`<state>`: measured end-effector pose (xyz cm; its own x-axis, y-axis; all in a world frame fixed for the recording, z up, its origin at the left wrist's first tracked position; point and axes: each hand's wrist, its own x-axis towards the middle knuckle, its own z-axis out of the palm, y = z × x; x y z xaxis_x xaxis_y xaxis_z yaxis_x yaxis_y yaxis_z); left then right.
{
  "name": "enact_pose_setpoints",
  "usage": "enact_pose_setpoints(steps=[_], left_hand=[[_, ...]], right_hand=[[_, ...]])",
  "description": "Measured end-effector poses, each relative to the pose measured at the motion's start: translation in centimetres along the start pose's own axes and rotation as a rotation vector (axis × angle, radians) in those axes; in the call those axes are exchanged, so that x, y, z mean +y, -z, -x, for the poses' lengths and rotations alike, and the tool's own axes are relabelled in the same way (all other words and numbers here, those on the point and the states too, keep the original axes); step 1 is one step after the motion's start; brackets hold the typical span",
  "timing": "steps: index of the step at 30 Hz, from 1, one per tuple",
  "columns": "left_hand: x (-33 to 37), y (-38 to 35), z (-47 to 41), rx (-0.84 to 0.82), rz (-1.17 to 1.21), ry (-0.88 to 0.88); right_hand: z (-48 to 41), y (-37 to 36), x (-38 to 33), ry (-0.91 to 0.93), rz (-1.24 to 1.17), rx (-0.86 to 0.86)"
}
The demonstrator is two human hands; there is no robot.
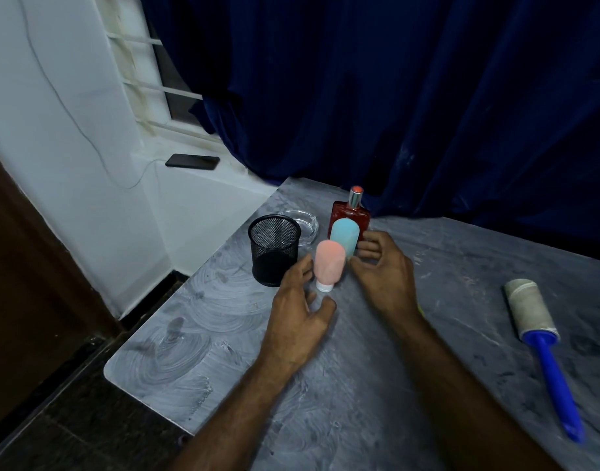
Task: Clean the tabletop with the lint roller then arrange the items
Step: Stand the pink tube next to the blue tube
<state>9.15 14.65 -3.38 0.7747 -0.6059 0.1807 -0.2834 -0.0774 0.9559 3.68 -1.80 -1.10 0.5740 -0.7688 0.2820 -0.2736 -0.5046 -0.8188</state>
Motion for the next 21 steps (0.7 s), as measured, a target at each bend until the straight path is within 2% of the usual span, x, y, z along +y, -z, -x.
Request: enact_pose_setpoints(steps=[21], left_hand=[[0.4,0.0,0.3,-0.014,-0.037,0.015]], right_hand=[[-0.4,-2.2,-0.7,0.047,0.106,0.034]])
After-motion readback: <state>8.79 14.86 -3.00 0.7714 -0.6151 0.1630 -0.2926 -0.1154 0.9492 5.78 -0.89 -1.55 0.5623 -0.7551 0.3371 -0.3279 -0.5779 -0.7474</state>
